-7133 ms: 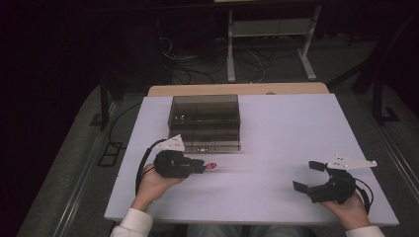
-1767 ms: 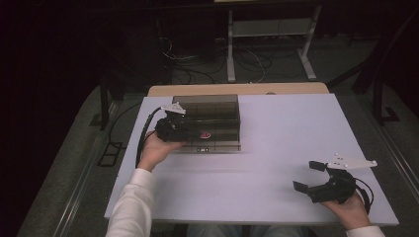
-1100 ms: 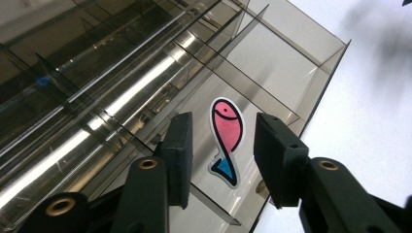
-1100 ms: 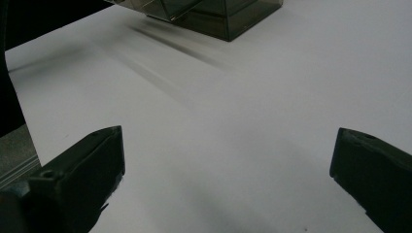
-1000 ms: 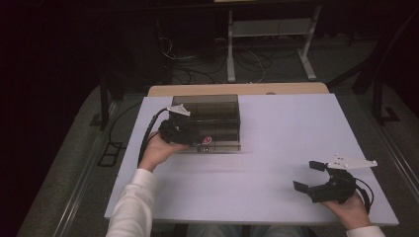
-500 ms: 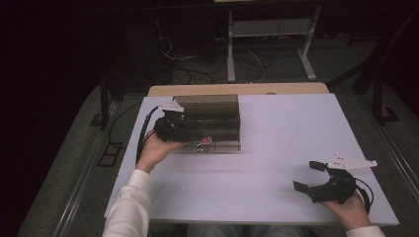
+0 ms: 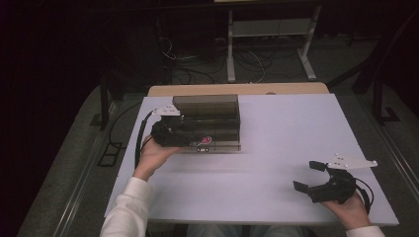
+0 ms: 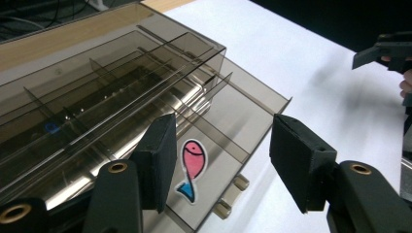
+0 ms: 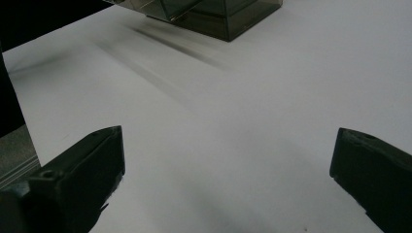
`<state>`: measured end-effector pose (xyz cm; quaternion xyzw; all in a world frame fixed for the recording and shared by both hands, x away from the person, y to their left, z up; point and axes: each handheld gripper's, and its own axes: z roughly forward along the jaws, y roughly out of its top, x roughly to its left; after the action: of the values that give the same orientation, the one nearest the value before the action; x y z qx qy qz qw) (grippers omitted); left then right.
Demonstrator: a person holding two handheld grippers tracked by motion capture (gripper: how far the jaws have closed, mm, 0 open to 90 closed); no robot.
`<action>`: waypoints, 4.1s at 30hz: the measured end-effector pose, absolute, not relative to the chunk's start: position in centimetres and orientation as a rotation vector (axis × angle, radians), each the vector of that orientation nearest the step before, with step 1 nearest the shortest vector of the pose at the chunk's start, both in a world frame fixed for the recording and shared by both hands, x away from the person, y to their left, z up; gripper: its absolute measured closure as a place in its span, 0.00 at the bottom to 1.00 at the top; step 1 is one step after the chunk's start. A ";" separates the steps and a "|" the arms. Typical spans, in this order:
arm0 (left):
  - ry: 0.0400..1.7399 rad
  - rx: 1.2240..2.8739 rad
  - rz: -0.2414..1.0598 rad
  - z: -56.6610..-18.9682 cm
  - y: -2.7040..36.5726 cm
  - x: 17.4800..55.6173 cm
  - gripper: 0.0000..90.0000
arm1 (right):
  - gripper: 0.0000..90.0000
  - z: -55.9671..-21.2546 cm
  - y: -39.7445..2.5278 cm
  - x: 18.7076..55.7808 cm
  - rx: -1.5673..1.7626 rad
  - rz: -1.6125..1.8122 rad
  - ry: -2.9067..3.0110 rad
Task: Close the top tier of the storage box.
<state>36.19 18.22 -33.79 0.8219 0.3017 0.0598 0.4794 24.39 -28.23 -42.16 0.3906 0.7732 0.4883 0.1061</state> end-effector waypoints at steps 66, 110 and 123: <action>0.517 2.171 0.034 -38.0 15.8 31.9 0.81 | 0.00 -42.2 -28.2 24.4 1.148 1.435 2.282; 0.679 2.219 0.076 -40.3 16.4 34.8 0.99 | 0.00 -42.2 -28.1 24.4 1.151 1.431 2.286; 0.668 2.237 0.098 -39.9 15.9 35.2 0.99 | 0.00 -42.2 -28.2 24.4 1.151 1.431 2.286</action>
<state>35.22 15.91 -39.93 0.8808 0.2630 0.0385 0.3919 24.38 -28.15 -42.21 0.3905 0.7752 0.4854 0.1045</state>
